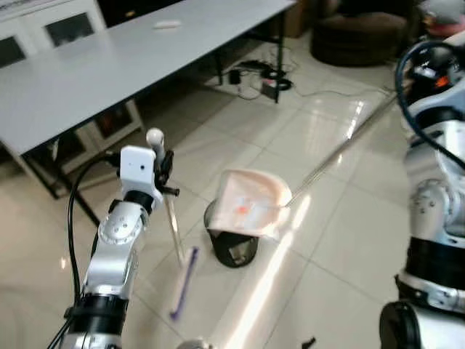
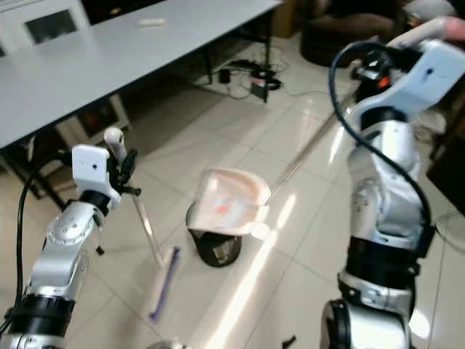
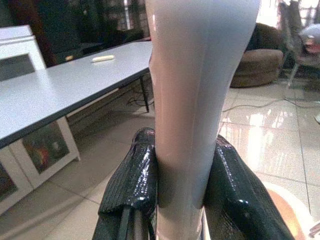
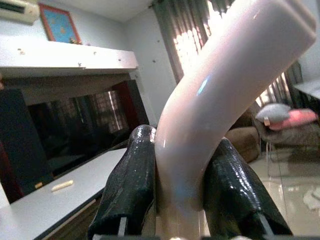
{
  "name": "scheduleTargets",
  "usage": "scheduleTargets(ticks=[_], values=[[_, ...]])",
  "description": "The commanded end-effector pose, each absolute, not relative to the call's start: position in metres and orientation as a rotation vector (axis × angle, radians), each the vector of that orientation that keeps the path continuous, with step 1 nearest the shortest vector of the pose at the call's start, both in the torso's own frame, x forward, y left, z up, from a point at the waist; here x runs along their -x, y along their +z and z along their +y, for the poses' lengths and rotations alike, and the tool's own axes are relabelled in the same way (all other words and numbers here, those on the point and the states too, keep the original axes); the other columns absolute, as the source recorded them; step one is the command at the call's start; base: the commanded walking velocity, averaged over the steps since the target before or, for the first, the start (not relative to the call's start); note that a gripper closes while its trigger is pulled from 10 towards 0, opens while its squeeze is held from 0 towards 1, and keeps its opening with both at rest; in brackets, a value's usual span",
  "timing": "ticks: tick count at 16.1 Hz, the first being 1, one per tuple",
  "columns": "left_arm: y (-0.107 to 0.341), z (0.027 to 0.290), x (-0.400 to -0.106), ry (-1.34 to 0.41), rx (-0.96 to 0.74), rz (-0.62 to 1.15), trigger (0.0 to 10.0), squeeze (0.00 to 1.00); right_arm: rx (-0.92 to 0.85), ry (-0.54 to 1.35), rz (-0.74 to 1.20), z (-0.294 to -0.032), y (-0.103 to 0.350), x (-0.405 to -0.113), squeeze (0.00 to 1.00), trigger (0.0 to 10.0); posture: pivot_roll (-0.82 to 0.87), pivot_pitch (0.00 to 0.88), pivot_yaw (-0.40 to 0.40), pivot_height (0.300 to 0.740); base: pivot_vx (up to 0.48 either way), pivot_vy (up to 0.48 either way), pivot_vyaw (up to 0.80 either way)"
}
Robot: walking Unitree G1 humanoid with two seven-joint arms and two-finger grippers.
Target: Sweep floor
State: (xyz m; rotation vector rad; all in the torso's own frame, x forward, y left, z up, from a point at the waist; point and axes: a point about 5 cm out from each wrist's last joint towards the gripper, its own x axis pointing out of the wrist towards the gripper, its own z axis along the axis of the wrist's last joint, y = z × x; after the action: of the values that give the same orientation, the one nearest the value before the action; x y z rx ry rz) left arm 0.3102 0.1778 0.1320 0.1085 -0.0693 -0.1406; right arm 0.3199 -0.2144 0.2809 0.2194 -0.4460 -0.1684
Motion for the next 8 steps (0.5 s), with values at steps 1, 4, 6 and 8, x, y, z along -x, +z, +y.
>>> scheduleTargets(ticks=[1,4,6,8], values=[[0.1404,0.1863,-0.3113,-0.116,-0.138,-0.102,10.0,0.0,-0.258,-0.106,-0.5,-0.1997,0.2926,-0.3194,0.0,10.0,0.02,0.028,0.056,0.74,0.375,0.0,0.58],[0.1408,0.1862,-0.3121,-0.116,-0.139,-0.104,10.0,0.0,-0.282,-0.122,-0.504,-0.2021,0.2914,-0.3186,0.0,10.0,0.02,0.027,0.056,0.74,0.376,0.0,0.0],[0.1407,0.1859,-0.3123,-0.118,-0.139,-0.104,10.0,0.0,-0.28,-0.126,-0.504,-0.2026,0.291,-0.3185,0.0,10.0,0.02,0.025,0.057,0.74,0.381,0.0,0.0],[0.1405,0.1855,-0.3125,-0.12,-0.138,-0.105,10.0,0.0,-0.281,-0.128,-0.505,-0.2025,0.2906,-0.3185,0.0,10.0,0.02,0.022,0.057,0.74,0.379,0.0,0.0]])
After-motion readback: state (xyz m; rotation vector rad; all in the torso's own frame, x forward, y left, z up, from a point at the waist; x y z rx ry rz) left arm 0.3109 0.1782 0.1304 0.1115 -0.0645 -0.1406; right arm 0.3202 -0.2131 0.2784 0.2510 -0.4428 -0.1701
